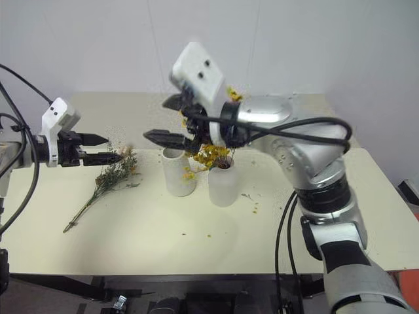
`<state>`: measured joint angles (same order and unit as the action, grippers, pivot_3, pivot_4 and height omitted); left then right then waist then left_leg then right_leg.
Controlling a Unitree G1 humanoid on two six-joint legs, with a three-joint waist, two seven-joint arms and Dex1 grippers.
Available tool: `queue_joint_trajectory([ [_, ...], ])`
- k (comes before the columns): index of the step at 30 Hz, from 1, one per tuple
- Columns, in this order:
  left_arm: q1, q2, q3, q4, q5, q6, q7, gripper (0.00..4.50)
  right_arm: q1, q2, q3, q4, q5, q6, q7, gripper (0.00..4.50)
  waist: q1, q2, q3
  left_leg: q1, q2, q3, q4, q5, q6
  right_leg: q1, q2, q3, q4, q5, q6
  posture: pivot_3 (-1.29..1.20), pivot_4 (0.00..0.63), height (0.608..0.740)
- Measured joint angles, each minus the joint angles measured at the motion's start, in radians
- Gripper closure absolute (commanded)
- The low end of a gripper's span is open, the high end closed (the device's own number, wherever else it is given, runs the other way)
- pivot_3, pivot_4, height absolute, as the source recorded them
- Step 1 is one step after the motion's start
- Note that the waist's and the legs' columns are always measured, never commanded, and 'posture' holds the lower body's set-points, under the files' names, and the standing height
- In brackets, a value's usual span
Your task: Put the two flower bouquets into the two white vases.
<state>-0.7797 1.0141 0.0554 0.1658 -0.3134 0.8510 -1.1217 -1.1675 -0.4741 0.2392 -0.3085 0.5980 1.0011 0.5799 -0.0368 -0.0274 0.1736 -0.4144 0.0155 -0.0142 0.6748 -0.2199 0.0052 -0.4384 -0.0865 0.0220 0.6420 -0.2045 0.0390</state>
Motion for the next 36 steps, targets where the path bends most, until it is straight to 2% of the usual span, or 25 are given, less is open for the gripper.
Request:
queue_joint_trajectory([
  [3,0.013,0.016,-0.009,0.0,0.019,0.006,0.033,0.0,0.001,0.013,0.03,0.008,-0.039,0.013,-0.019,0.37,-0.001,0.0,0.0,0.001,0.0,0.0,0.002,0.0,0.0,0.0,0.0,0.0,0.002,0.0,0.0,0.0,0.15,0.74],
  [6,0.012,0.044,-0.075,0.004,0.081,0.041,0.075,0.0,0.001,0.024,0.058,0.024,-0.073,0.016,-0.022,0.37,-0.001,0.0,0.0,0.004,0.0,0.0,0.002,0.0,0.0,0.002,0.0,0.0,0.003,-0.003,0.003,0.0,0.15,0.74],
  [13,-0.02,0.056,-0.235,0.06,0.169,0.143,0.085,0.0,0.001,0.069,0.065,0.059,-0.111,0.042,-0.022,0.37,-0.002,-0.001,0.0,0.002,0.0,0.0,0.002,0.0,0.0,0.001,0.001,0.0,0.004,-0.001,0.001,0.0,0.15,0.74],
  [21,-0.226,0.132,-0.493,0.129,0.259,0.305,-0.067,0.0,0.014,0.079,0.061,0.064,-0.133,0.067,-0.022,0.37,-0.004,-0.003,0.0,0.001,0.0,-0.001,0.002,0.0,0.0,0.0,0.001,0.0,0.004,-0.004,0.003,0.0,0.15,0.74],
  [29,-0.239,0.119,-0.627,0.2,0.279,0.354,-0.179,0.0,0.016,0.086,0.06,0.063,-0.144,0.077,-0.02,0.37,-0.004,-0.003,0.0,0.001,0.001,-0.002,0.002,0.0,0.0,0.0,0.002,0.0,0.005,-0.005,0.004,0.0,0.15,0.74],
  [36,-0.23,0.05,-0.65,0.34,0.322,0.308,-0.163,0.0,0.02,0.086,0.057,0.061,-0.145,0.077,-0.018,0.37,-0.004,-0.003,0.0,0.001,0.001,-0.002,0.002,0.0,0.0,0.0,0.002,0.0,0.005,-0.004,0.004,0.0,0.15,0.74],
])
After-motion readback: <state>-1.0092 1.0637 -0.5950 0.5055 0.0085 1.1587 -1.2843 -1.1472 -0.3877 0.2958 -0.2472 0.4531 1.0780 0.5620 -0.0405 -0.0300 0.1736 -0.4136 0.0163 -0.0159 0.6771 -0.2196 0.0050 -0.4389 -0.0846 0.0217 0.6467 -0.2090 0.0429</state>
